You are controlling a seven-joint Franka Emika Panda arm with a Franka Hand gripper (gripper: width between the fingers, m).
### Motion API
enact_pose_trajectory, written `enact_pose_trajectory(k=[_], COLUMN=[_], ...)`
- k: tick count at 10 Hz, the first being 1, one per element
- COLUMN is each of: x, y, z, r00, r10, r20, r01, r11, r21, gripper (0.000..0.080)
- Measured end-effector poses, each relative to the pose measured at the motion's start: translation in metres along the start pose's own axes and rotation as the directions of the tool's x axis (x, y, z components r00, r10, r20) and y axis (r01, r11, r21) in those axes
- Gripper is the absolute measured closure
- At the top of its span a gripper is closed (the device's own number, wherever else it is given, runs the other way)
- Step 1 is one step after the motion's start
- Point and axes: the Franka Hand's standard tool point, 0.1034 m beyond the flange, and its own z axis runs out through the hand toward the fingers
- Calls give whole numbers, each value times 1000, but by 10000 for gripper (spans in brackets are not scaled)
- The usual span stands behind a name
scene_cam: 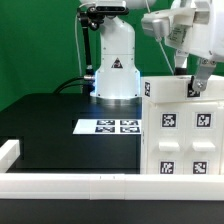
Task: Assemble cabinet
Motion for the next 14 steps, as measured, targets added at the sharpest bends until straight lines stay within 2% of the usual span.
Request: enact_pose_trajectory(k=[2,3,4,7,8,9,10,12,13,14], x=[0,-1,-1,-2,-1,0,1,0,0,0], y=[0,0,0,0,-3,-7,-6,-4,-4,-4], z=[0,0,0,-1,0,0,-1,0,-1,-1], r00=[999,999,999,936,855,726,552,434,329,266], r10=[37,38,55,352,519,687,832,898,940,959], r20=[0,0,-1,4,10,31,57,74,88,95], r01=[-37,-38,-55,-352,-519,-687,-829,-896,-940,-960], r11=[999,999,999,936,854,722,540,422,317,253], r21=[-1,-1,-1,8,33,83,141,138,128,122], gripper=[151,251,249,249,249,249,249,249,249,248])
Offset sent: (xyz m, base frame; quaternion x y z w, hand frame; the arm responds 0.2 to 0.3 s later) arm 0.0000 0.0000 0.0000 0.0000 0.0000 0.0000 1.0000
